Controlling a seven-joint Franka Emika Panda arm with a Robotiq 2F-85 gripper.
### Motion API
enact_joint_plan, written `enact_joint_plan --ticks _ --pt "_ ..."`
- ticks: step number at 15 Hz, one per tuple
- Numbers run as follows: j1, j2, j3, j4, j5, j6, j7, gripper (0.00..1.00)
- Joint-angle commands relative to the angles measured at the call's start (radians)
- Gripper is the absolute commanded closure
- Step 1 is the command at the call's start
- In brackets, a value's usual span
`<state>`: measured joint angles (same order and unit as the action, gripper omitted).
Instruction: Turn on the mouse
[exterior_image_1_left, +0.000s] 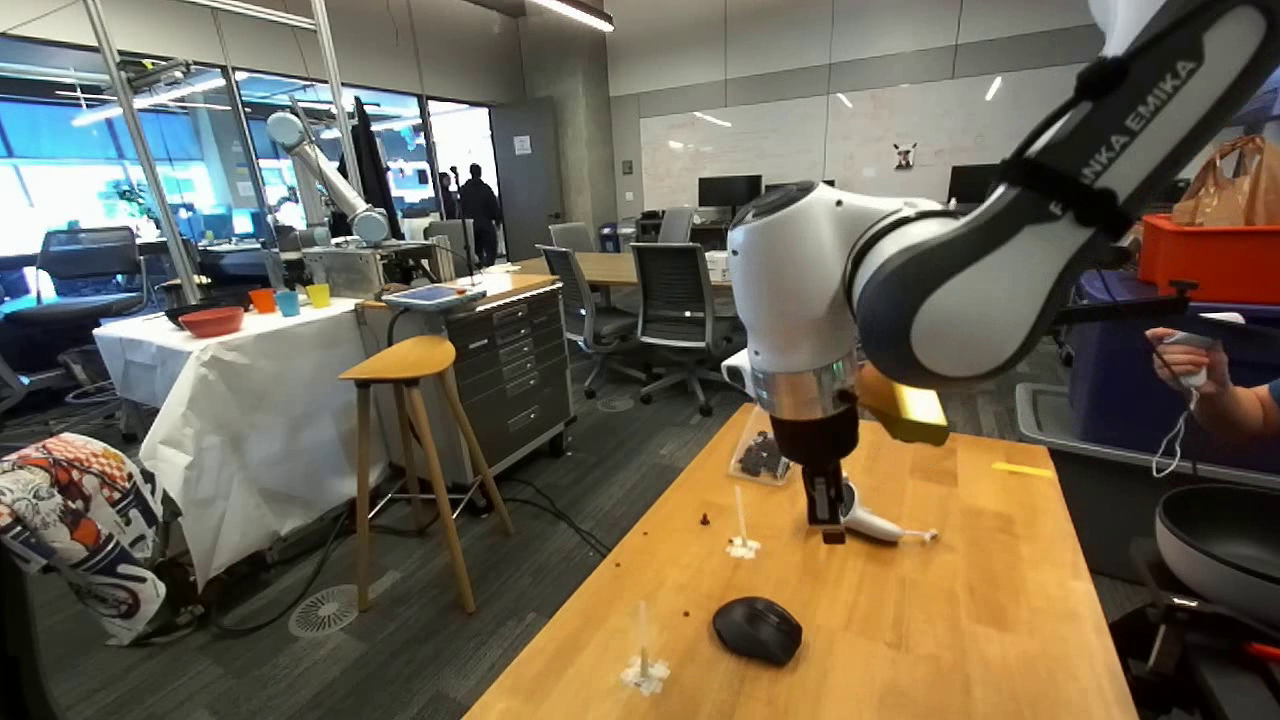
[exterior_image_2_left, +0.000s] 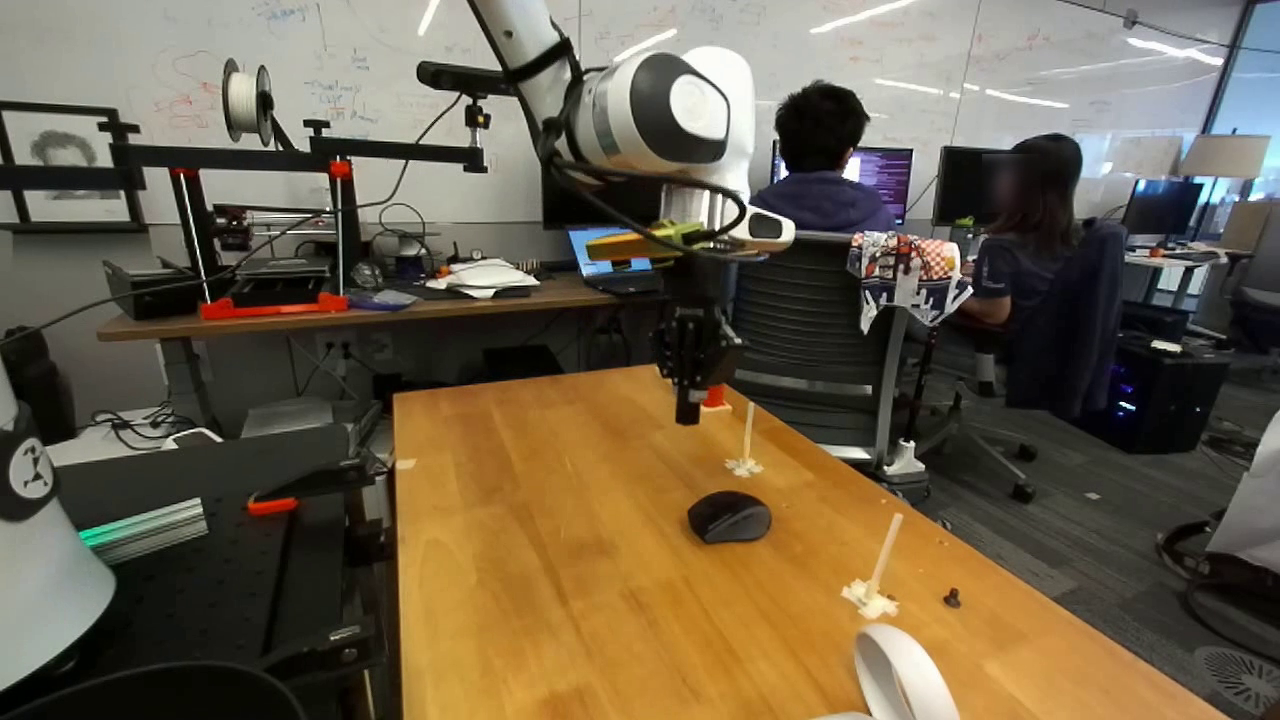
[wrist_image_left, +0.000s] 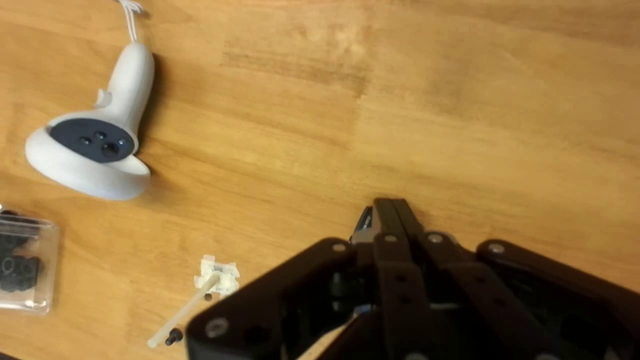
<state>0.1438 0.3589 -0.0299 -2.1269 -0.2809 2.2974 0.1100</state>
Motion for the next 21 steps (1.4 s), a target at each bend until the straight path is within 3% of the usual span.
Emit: enact_joint_plan --ticks 1,5,12,13,15,21 --pt "-0.058 -0.108 0.047 0.006 0.096 -0.205 -0.165 0.94" --pt "-0.084 -0.173 0.066 0.020 0.168 -0.326 -0.301 0.94" --pt "-0.094 -0.228 0.080 0.009 0.307 -0.302 -0.416 0.94" --pt "-0.094 -0.231 0.079 0.013 0.310 -0.310 -0.414 0.70" --pt "-0.091 -0.241 0.077 0.008 0.301 -0.302 -0.405 0.68" --pt "-0.088 -0.257 0.076 0.005 0.292 -0.302 -0.399 0.22"
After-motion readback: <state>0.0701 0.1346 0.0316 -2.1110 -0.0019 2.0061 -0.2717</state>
